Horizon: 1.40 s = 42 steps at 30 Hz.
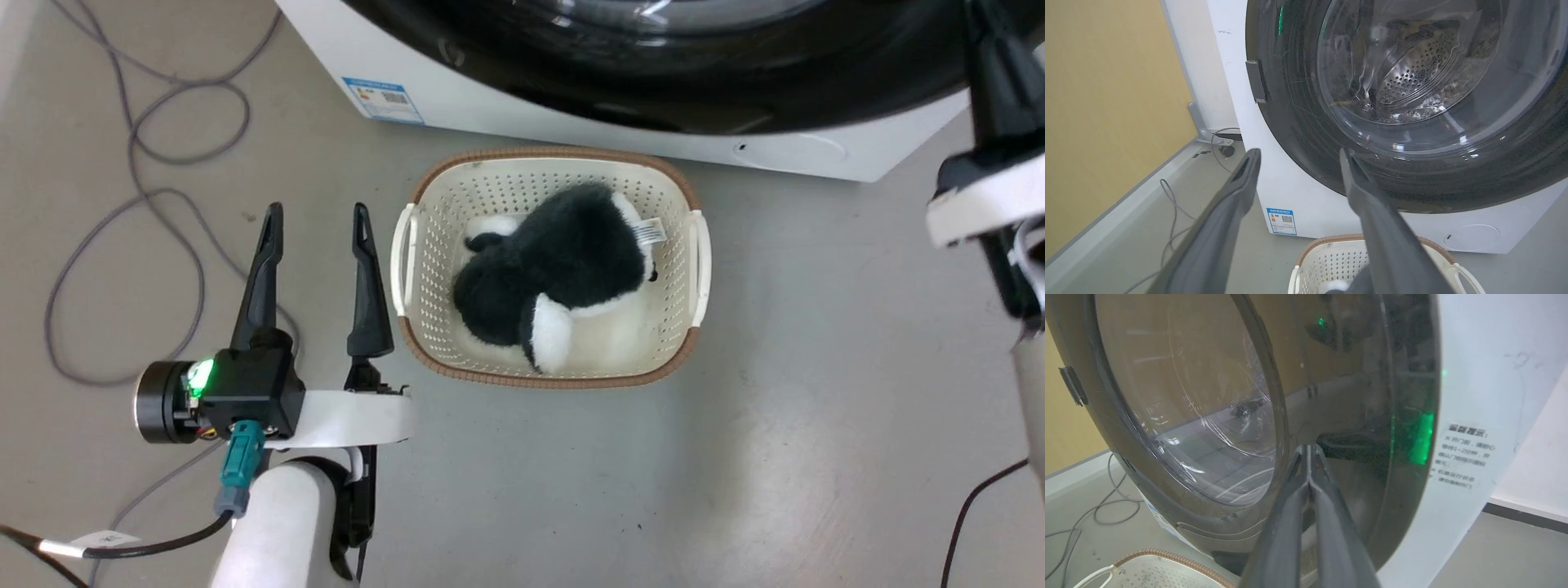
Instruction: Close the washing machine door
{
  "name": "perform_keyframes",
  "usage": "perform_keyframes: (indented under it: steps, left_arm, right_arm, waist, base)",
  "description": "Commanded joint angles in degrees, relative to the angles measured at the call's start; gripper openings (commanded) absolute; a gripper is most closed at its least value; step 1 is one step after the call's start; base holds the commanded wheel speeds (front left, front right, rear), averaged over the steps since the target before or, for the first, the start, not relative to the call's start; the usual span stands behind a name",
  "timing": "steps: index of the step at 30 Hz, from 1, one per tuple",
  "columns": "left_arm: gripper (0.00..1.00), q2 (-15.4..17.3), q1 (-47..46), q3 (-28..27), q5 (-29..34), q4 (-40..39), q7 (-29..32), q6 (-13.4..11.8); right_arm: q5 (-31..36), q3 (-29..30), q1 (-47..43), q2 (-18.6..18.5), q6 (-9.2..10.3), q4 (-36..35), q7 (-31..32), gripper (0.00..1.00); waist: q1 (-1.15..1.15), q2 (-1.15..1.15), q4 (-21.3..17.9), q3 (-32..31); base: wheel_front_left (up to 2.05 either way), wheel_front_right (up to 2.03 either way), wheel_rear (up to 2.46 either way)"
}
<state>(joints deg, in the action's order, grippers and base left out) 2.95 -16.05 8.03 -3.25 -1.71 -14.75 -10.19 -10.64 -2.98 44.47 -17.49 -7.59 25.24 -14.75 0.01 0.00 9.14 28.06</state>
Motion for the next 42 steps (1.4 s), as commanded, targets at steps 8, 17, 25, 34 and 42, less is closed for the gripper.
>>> perform_keyframes:
  steps: [8,17,25,34,42]
  left_arm:
    - [1.0,-0.1,-1.4,0.9,-0.9,-0.2,-0.2,-1.1]
    - [1.0,-0.1,-1.0,0.5,-0.9,-0.2,-0.2,-1.5]
    - [1.0,0.0,1.6,-1.6,0.4,1.1,-0.2,-1.2]
    - [1.0,0.7,5.1,-4.2,1.7,2.6,-0.2,-0.9]
    - [1.0,1.5,9.3,-5.3,2.5,3.8,-0.2,-1.3]
  right_arm:
    - [2.3,2.0,6.7,-1.4,0.1,7.1,-0.3,0.0]
    - [4.1,5.7,7.8,0.2,0.1,10.2,-0.3,0.0]
    - [5.9,7.9,-0.5,1.8,0.1,1.5,-0.3,0.0]
    - [9.7,12.4,-12.9,7.6,0.1,-10.3,-0.3,0.0]
    - [9.0,9.7,-23.5,12.0,0.1,-13.6,-0.3,1.0]
  waist:
    - [-0.01,0.0,0.9,0.8]
    - [-0.01,0.0,0.9,-0.2]
    - [-0.01,0.0,-2.0,-6.0]
    - [-0.01,0.0,-7.0,-13.5]
    - [-0.01,0.0,-10.3,-18.8]
  base:
    - [0.0,0.0,0.0]
    - [0.0,0.0,0.0]
    - [0.0,0.0,0.0]
    - [0.0,0.0,0.0]
    - [0.0,0.0,0.0]
